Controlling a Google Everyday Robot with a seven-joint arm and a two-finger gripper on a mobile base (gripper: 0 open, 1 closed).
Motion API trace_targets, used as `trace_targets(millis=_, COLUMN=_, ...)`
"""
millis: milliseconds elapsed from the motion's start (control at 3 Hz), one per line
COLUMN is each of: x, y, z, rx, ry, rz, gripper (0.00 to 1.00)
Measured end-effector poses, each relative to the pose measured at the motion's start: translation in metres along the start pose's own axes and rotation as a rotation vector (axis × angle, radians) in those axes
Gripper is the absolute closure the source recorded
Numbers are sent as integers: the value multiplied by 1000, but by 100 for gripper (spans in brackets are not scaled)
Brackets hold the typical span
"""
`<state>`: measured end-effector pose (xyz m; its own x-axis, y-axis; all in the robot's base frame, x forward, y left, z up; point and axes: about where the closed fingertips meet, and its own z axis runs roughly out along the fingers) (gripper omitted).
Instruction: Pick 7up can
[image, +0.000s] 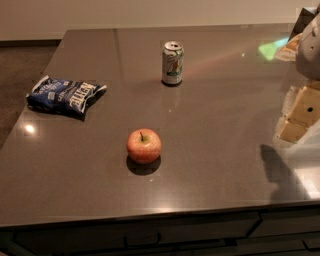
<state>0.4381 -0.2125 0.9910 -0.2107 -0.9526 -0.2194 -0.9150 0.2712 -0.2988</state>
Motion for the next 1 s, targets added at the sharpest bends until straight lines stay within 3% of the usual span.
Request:
trace_targets(millis=667, x=-5, y=-10, z=4, rx=4, ry=-13, rz=27, gripper=0)
trace_targets(millis=1000, x=-19, y=-46, z=17, rx=25, ry=-97, rz=86, gripper=0)
